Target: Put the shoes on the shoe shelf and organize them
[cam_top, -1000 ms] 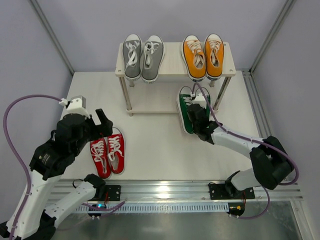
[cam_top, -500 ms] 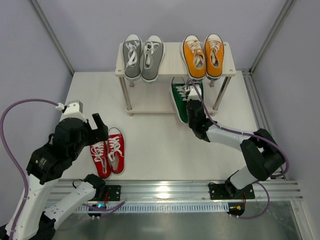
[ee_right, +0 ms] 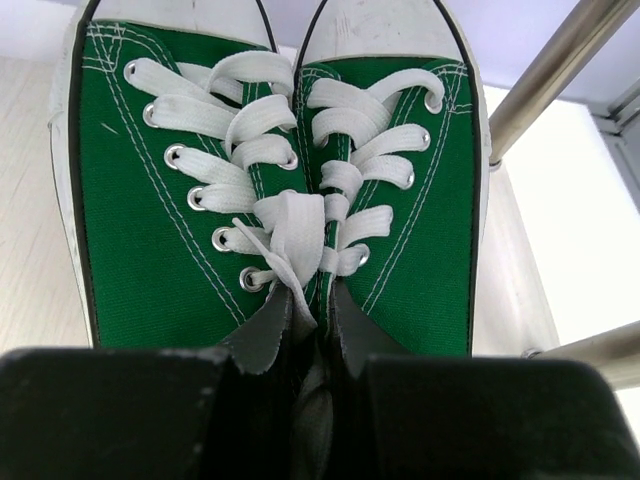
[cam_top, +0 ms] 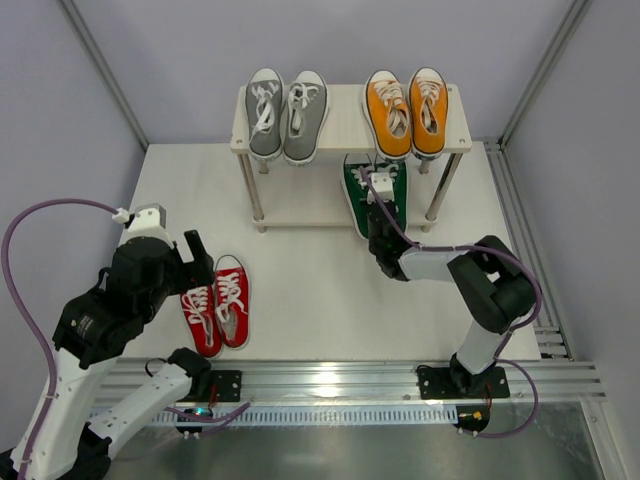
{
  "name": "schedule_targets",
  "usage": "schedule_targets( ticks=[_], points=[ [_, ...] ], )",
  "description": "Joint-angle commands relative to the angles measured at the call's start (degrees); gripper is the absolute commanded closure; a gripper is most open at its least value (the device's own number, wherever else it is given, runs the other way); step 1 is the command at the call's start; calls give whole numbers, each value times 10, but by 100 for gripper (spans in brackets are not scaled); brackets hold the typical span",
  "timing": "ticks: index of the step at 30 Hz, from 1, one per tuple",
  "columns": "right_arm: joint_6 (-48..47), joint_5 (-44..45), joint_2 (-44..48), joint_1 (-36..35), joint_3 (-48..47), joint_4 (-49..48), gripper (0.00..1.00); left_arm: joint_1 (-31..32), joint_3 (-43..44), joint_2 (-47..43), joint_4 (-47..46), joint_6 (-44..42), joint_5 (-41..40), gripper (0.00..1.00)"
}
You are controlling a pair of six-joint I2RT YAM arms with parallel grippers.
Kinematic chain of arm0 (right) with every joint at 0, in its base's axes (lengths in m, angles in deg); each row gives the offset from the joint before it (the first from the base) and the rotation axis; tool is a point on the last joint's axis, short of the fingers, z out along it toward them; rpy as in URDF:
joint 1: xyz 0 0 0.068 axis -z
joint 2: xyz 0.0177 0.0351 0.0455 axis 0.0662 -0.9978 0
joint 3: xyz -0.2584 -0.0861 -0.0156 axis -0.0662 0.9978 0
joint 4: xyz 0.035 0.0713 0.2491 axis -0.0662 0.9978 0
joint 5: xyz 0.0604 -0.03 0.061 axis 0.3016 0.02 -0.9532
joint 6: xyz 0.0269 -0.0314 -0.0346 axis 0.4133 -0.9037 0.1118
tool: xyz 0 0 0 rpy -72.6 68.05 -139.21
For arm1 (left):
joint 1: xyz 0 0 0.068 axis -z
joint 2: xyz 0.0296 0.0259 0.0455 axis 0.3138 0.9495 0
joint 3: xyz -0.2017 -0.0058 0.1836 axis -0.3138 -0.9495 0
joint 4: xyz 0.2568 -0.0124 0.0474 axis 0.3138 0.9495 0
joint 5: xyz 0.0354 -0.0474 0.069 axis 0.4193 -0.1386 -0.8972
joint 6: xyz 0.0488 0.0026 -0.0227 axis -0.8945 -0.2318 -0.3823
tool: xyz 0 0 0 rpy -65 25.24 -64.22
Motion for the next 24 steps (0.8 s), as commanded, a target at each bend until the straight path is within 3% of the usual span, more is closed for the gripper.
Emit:
schedule_targets(
  ticks=[1,24],
  points=[
    [-39,32,28,4,-48,-188,96,-1,16,4,10,2,-8,0],
    [44,25,-10,39,-62,-122,96,-2,5,3,0,15,-2,0]
  ],
)
